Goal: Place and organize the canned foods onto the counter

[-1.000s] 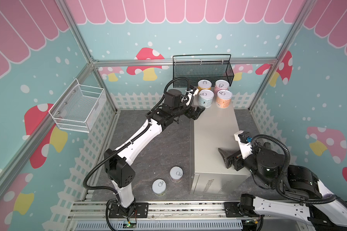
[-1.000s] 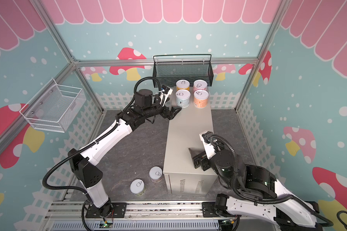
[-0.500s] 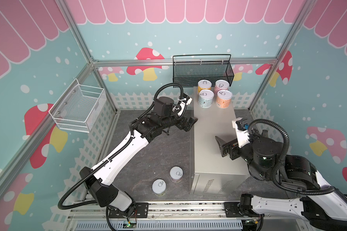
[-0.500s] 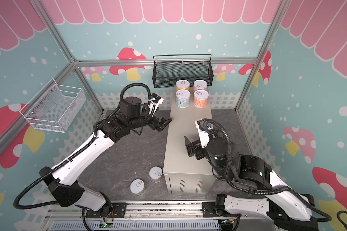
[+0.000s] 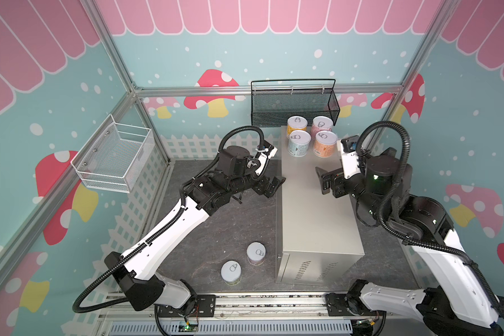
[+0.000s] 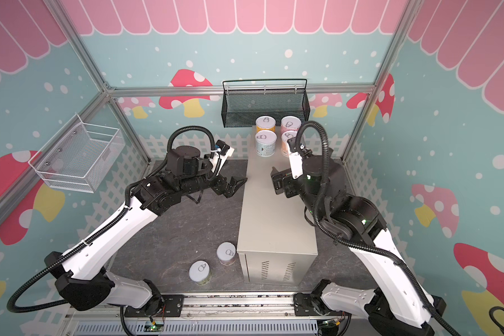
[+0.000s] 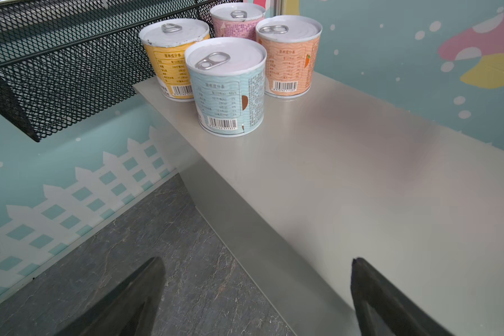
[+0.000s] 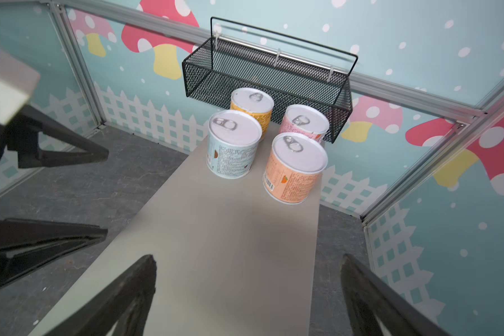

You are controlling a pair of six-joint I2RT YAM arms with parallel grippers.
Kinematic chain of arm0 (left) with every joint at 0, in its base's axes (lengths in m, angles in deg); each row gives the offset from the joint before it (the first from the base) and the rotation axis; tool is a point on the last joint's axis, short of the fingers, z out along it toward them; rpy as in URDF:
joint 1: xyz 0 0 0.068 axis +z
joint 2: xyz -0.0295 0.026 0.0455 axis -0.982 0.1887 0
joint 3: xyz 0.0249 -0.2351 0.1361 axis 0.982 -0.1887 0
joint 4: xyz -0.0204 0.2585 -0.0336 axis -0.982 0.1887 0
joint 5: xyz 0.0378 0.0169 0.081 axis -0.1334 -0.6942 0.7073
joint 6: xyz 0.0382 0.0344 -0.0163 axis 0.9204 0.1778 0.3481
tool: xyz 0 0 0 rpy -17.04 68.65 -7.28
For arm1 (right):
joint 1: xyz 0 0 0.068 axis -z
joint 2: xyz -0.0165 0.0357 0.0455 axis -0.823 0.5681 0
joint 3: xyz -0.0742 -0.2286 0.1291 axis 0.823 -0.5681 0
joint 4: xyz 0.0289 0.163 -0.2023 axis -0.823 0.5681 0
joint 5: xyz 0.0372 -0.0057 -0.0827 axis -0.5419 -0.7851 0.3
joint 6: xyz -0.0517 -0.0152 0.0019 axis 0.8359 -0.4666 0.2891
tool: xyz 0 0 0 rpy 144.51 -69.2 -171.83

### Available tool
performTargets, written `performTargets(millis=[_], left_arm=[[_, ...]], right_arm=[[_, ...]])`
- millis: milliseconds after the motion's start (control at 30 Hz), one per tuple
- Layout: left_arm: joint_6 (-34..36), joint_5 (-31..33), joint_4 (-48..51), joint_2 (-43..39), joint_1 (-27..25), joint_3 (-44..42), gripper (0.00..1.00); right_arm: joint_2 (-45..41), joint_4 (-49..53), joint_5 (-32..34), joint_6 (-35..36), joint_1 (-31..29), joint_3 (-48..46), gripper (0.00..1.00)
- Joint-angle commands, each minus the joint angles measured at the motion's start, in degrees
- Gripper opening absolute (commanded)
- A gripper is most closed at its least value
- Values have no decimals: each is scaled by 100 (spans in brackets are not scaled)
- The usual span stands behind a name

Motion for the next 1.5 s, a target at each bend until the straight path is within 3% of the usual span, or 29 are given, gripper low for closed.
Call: performTargets(millis=[0,133,500,700,1167,1467], left_arm=[[68,9,46,101,-24,9,99],[43,-81,27,124,-20,0,99],[104,-134,-51,97,-20,-135,99],[105,-236,-107,129,-20,-178,99],[-234,-247,-187,329,-57,-25,99],[-635,429,-147,821,31,526,99]], right_arm=[[46,-160,-786,398,498,392,99],[185,-235,-1708,507,1391,540,99],[453,-1137,-5397,186,4565,-83,99],[283,-2076,-6676,-99,5323,-1089,99],[617,-2894,-5918,-337,5523,-1901,99],[956,-3377,-5885,-452,5524,-2125,99]])
